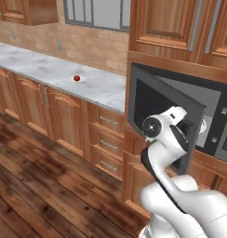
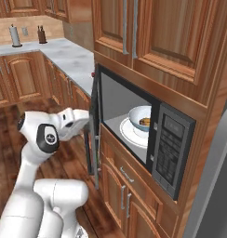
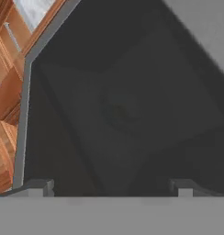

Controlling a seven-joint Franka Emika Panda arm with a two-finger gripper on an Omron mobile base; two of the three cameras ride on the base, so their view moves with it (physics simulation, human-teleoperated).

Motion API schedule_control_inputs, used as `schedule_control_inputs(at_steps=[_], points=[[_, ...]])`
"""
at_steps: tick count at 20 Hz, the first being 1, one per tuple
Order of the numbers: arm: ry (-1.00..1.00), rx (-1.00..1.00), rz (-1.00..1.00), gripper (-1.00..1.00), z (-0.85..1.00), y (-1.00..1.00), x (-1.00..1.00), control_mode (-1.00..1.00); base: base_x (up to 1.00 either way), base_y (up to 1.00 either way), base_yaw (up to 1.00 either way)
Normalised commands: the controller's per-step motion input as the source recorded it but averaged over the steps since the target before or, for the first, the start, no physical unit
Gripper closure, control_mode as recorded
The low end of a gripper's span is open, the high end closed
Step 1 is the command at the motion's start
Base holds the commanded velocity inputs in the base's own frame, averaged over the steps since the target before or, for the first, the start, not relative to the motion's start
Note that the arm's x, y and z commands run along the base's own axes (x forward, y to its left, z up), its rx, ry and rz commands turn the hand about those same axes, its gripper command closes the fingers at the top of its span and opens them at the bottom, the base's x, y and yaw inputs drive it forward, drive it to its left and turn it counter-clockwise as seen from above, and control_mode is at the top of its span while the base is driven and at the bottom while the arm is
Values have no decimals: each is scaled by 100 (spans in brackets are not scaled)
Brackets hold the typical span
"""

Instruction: Remove the apple from the bowl and place it on the small plate. Then place the bowl with only the chicken drumstick in the microwave, close the door, and press the start button to microwave the chicken drumstick.

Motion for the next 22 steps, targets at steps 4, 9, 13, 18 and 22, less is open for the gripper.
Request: schedule_control_inputs(at_steps=[4, 9, 13, 18, 22], points=[[-2, 15, 0, -100, 2, -59, 80, -100, 0, 0, 0], [-6, 12, 3, -100, 32, -23, 70, -100, 0, 0, 0], [0, 2, 0, -100, 58, -9, 52, -100, 0, 0, 0], [0, 2, 0, -100, 29, -25, 64, -100, 0, 0, 0], [1, 2, 0, -100, 8, -41, 54, -100, 0, 0, 0]])
